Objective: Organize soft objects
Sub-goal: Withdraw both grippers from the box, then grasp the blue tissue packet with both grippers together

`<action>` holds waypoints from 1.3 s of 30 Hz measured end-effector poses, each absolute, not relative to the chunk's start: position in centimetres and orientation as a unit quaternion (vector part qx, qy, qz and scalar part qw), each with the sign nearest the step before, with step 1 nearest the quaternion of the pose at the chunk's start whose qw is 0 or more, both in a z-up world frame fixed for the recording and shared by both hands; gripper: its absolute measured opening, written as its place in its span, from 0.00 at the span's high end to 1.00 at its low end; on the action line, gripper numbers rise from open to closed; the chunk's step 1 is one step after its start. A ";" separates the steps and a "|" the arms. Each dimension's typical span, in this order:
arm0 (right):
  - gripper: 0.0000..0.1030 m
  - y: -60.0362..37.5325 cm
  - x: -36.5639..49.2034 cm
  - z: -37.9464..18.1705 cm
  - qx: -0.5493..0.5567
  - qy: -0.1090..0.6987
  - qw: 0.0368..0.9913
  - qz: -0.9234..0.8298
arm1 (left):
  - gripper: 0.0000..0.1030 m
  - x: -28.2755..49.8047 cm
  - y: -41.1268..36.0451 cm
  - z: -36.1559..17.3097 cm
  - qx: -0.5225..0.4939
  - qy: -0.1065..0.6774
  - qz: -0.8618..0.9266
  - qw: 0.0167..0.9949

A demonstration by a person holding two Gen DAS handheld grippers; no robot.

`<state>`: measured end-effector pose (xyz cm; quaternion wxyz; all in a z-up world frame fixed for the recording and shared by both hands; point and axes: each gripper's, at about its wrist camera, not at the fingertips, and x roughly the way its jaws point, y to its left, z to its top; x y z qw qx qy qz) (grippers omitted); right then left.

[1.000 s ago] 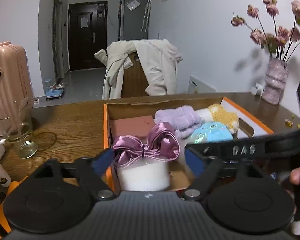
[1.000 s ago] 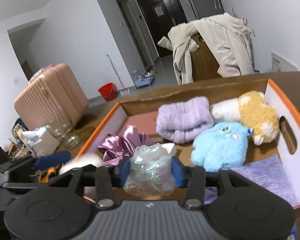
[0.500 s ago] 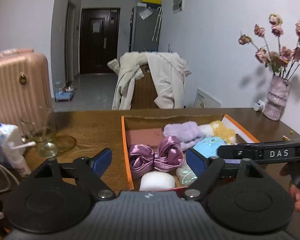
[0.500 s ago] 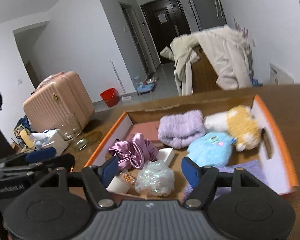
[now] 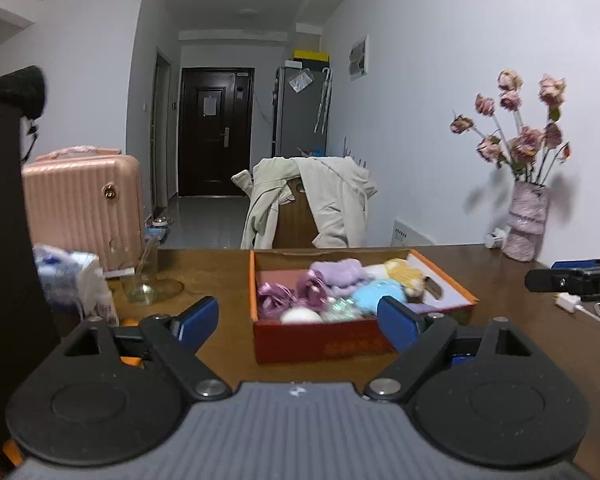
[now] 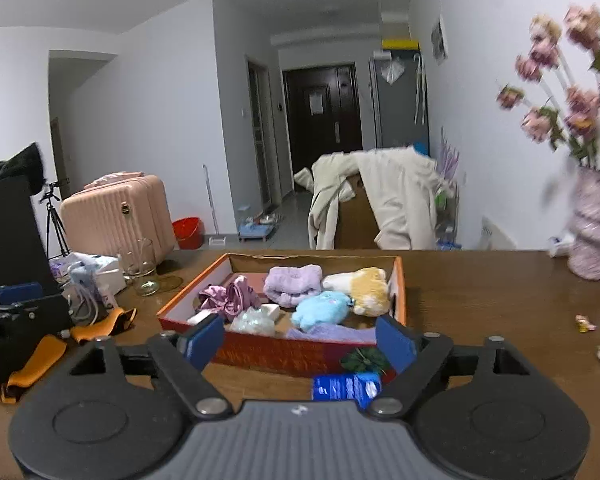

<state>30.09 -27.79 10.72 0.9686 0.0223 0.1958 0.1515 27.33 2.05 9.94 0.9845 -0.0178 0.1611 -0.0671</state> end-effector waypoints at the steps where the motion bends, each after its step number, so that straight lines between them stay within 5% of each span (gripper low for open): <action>1: 0.16 -28.0 28.7 10.5 0.021 0.191 0.969 0.154 | 0.14 26.0 1.9 9.7 -0.027 0.158 -0.064 0.985; 14: 0.13 -28.6 15.7 4.3 0.003 0.155 0.970 0.189 | 0.08 13.1 -1.0 4.9 -0.033 0.153 -0.004 0.988; 28: 0.18 -31.8 21.0 2.6 0.060 0.197 0.961 0.184 | 0.08 19.1 -6.1 4.9 -0.003 0.173 -0.033 0.984; 33: 0.30 -33.4 27.2 2.1 0.100 0.225 0.952 0.183 | 0.08 24.4 -8.4 4.4 -0.013 0.193 -0.074 0.978; 39: 0.47 -34.0 36.6 0.8 0.130 0.260 0.941 0.171 | 0.35 33.5 -10.0 2.4 -0.067 0.272 -0.114 0.953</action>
